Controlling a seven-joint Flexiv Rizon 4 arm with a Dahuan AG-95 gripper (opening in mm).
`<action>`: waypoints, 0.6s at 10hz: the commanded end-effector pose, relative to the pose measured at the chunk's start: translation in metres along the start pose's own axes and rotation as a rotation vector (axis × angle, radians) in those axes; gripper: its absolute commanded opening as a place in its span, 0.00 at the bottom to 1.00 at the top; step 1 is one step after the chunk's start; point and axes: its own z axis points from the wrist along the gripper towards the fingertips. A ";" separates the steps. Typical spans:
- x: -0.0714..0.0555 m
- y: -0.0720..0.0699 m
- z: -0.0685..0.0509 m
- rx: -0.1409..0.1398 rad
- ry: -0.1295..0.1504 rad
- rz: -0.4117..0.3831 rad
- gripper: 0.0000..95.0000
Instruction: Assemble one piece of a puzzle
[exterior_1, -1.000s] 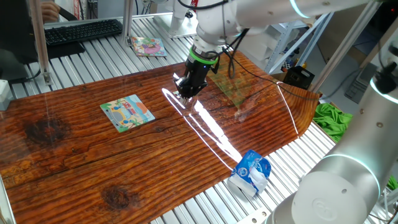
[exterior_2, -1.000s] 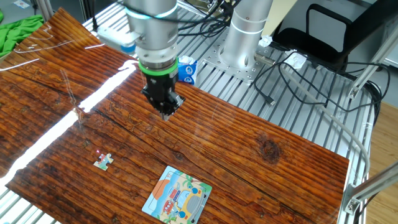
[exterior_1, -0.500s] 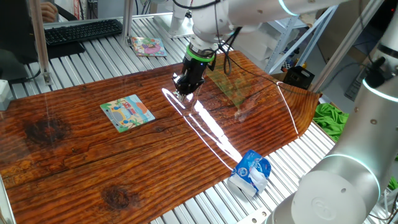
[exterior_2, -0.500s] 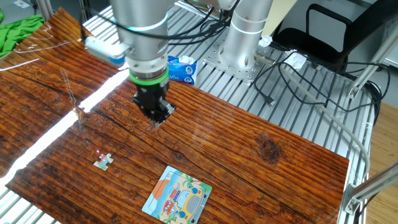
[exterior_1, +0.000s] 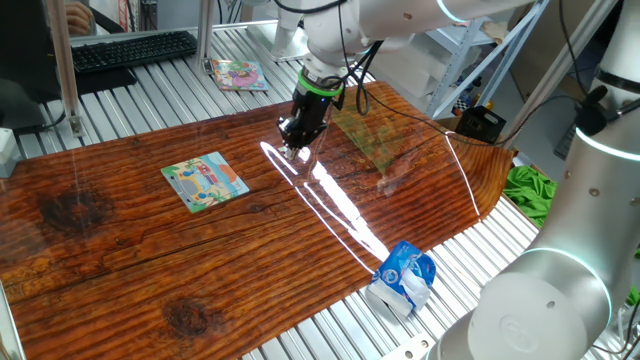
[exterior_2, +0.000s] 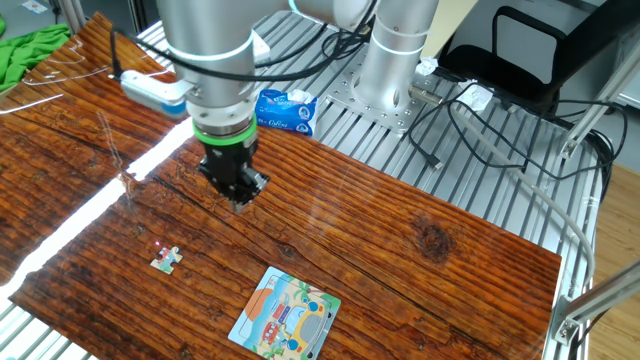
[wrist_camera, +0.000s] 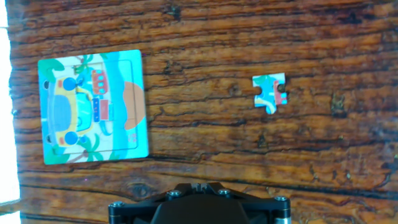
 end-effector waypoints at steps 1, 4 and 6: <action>-0.004 -0.004 0.003 0.034 0.002 -0.010 0.00; -0.015 -0.014 0.009 0.057 -0.002 -0.036 0.00; -0.021 -0.022 0.011 0.067 0.002 -0.048 0.00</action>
